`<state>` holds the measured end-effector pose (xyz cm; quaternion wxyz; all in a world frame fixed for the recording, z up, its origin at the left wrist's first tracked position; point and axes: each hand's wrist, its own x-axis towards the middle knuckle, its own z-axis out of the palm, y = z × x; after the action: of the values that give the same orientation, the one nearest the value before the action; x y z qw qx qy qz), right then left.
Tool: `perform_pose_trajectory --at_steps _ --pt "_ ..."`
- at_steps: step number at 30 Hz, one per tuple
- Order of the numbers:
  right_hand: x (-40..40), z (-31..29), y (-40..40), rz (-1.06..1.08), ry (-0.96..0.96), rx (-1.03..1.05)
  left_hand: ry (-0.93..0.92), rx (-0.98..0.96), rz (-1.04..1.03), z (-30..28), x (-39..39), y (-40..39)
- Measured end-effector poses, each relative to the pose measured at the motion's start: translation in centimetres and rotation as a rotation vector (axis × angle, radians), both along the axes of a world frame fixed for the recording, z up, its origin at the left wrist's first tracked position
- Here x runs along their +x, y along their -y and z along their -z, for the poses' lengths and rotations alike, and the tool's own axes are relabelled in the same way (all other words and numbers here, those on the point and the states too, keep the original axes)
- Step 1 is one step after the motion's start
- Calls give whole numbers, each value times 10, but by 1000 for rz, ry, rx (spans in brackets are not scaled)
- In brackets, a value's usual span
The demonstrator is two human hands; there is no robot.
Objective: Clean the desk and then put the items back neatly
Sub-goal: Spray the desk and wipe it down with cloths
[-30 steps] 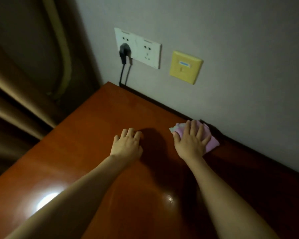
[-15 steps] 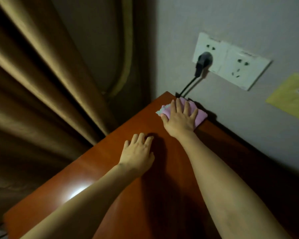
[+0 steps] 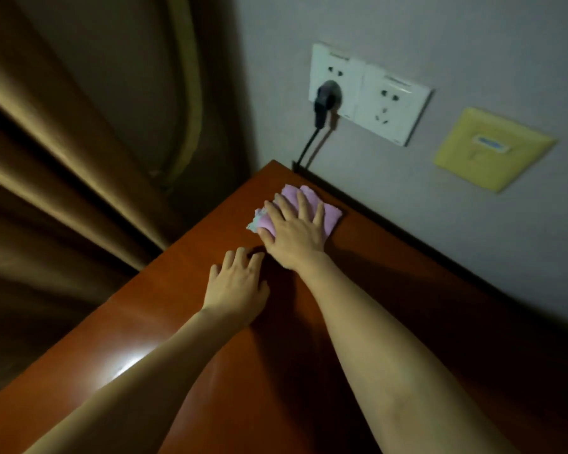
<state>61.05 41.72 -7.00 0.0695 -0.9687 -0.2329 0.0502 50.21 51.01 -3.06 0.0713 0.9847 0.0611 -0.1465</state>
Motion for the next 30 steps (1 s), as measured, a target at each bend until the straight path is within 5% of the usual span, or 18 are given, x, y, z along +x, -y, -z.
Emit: perform_pose_trajectory --at_steps 12,30 --pt "-135 7 262 413 -42 -165 -11 -148 372 -19 -67 201" --pt "-395 1 655 849 -102 -25 14 -196 786 -1 -272 549"
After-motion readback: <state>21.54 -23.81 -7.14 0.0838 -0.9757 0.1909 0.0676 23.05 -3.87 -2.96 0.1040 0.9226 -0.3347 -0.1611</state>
